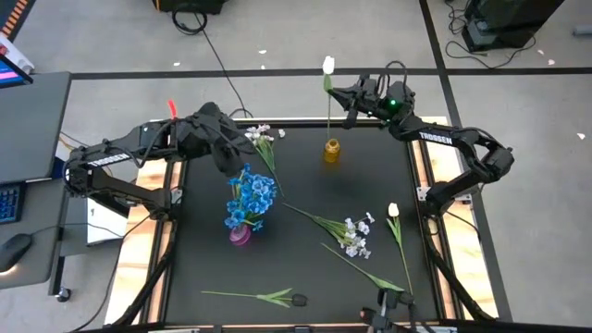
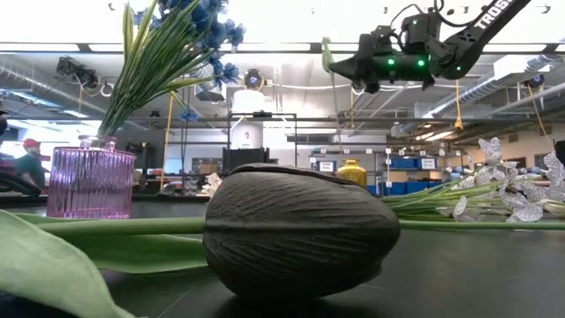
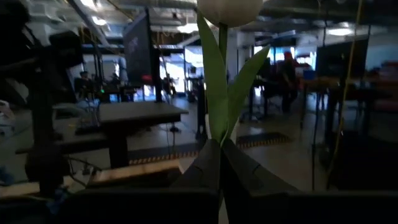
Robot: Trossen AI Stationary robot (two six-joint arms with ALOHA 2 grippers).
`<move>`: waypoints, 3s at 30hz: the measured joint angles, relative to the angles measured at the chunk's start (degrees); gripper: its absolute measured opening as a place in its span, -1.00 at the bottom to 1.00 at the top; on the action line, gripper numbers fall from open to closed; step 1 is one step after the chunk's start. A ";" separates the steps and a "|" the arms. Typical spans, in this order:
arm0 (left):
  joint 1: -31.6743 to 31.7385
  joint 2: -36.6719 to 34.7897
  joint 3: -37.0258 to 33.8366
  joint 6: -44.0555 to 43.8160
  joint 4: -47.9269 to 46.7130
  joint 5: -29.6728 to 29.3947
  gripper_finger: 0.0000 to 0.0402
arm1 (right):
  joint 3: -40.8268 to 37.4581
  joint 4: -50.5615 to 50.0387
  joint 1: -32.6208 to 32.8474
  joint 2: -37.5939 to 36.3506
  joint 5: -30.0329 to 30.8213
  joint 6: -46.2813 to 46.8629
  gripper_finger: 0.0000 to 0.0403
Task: Sort flowers into vase by color
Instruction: Put the left white tulip into the yellow vase
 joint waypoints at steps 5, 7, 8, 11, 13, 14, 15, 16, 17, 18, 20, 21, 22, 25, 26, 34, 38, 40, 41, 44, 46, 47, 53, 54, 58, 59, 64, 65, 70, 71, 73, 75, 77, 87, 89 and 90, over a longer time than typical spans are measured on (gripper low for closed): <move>0.00 0.00 0.00 0.34 0.00 -0.02 0.08 | -0.01 -1.87 -0.99 -2.19 -1.93 -0.13 -0.95; 0.00 0.00 0.00 0.73 0.00 -0.04 0.08 | -0.02 -2.15 -1.00 -2.99 -2.03 -0.13 -0.95; 0.00 -0.01 0.00 0.74 0.00 -0.03 0.08 | -0.02 -2.48 -1.00 -3.31 -2.03 -0.14 -0.95; 0.00 0.00 0.00 0.76 0.00 -0.04 0.08 | 0.00 -5.18 -1.00 -4.23 -2.05 -1.34 -0.95; 0.00 0.00 0.00 0.78 0.00 -0.04 0.08 | 0.00 -7.86 -1.00 -4.59 -2.01 -2.81 -0.95; 0.00 0.00 0.00 0.78 0.00 -0.04 0.08 | -0.02 -9.07 -1.00 -4.65 -2.01 -3.08 -0.95; 0.00 0.00 0.00 0.81 0.00 -0.04 0.08 | -0.02 -9.98 -1.00 -4.69 -2.01 -3.24 -0.95; 0.00 0.00 0.00 0.83 0.00 -0.04 0.08 | -0.02 -10.73 -0.99 -4.69 -1.99 -3.44 -0.95; 0.00 0.00 0.00 0.83 0.00 -0.04 0.08 | -0.05 -11.15 -0.98 -4.69 -1.98 -3.54 -0.95; 0.00 -0.02 0.00 0.85 0.00 -0.04 0.08 | -0.27 -11.08 -0.96 -4.69 -1.93 -3.59 -0.95; 0.00 0.00 0.00 0.87 0.00 -0.04 0.08 | -0.84 -10.81 -0.75 -4.69 -1.92 -4.32 -0.95; 0.00 0.00 0.00 0.87 0.00 -0.04 0.08 | -1.06 -10.78 -0.65 -4.69 -1.90 -4.52 -0.95; 0.00 0.00 0.00 0.87 0.00 -0.04 0.08 | -1.14 -10.78 -0.61 -4.69 -1.92 -4.52 -0.95; 0.00 -0.02 0.00 0.89 0.00 -0.06 0.08 | -1.16 -9.91 -0.61 -4.69 -1.96 -4.59 -0.95; 0.00 0.00 0.00 0.89 0.00 -0.06 0.08 | -1.14 -9.26 -0.61 -4.69 -1.95 -4.25 -0.95; 0.00 -0.01 0.00 0.89 0.00 -0.06 0.08 | -1.14 -5.25 -0.61 -4.74 -1.85 -2.49 -0.94; 0.00 0.00 0.00 1.11 0.00 -0.06 0.08 | -1.14 -6.18 -0.61 -4.74 -1.82 -2.49 -0.94; 0.00 0.00 0.00 1.11 0.00 -0.06 0.08 | -1.14 -6.76 -0.61 -4.74 -1.74 -2.55 -0.94; 0.00 -0.02 0.00 1.11 0.00 -0.06 0.08 | -1.14 -7.11 -0.61 -4.74 -1.73 -2.56 -0.94; 0.00 0.00 0.00 1.11 0.00 -0.08 0.08 | -1.14 -8.29 -0.61 -4.74 -1.66 -2.98 -0.94; 0.00 -0.02 0.00 1.11 0.00 -0.08 0.08 | -1.14 -8.90 -0.61 -4.74 -1.66 -3.10 -0.94; 0.00 0.00 0.00 1.10 0.00 -0.08 0.08 | -1.14 -9.34 -0.61 -4.74 -1.68 -3.18 -0.94; 0.00 0.00 0.00 1.09 0.00 -0.07 0.08 | -1.14 -9.53 -0.61 -4.71 -1.70 -3.56 -0.94; 0.00 -0.01 0.00 1.09 0.00 -0.06 0.08 | -1.14 -9.56 -0.61 -4.71 -1.70 -3.56 -0.94; 0.00 0.00 0.00 1.09 0.00 -0.08 0.08 | -1.14 -9.57 -0.54 -4.71 -1.70 -4.13 -0.94; 0.00 -0.02 0.00 1.09 0.00 -0.08 0.08 | -1.14 -9.57 -0.50 -4.71 -1.70 -4.19 -0.94; 0.00 -0.01 0.00 1.09 0.00 -0.08 0.08 | -1.14 -9.57 -0.50 -4.71 -1.70 -4.54 -0.94; 0.00 -0.02 0.00 1.09 0.02 -0.07 0.08 | -1.14 -9.56 -0.50 -4.71 -1.70 -4.59 -0.94; 0.00 0.00 0.00 1.09 0.02 -0.08 0.08 | -1.14 -9.31 -0.50 -4.71 -0.50 -4.63 -0.94; 0.00 -0.01 0.00 1.09 0.02 -0.08 0.08 | -1.14 -9.18 -0.50 -4.71 -0.44 -4.63 -0.94; 0.01 -0.01 0.00 1.09 0.02 -0.08 0.08 | -1.14 -9.07 -0.50 -4.71 -0.42 -4.63 -0.94; 0.00 0.00 0.00 1.09 0.02 -0.08 0.08 | -1.14 -9.07 -0.50 -4.71 -0.39 -4.63 -0.94; 0.00 0.00 0.00 1.09 0.04 -0.08 0.08 | -1.14 -9.05 -0.50 -4.69 -0.37 -4.63 -0.94; 0.01 0.00 0.00 1.09 0.24 -0.08 0.08 | -1.14 -7.56 -0.44 -4.34 1.54 -4.59 -0.94; 0.01 0.00 0.00 1.09 0.24 -0.08 0.08 | -1.14 -7.42 -0.44 -4.21 1.39 -4.39 -0.94; 0.01 -0.02 0.00 1.09 0.24 -0.08 0.08 | -1.14 -7.47 -0.39 -4.21 1.51 -4.44 -0.94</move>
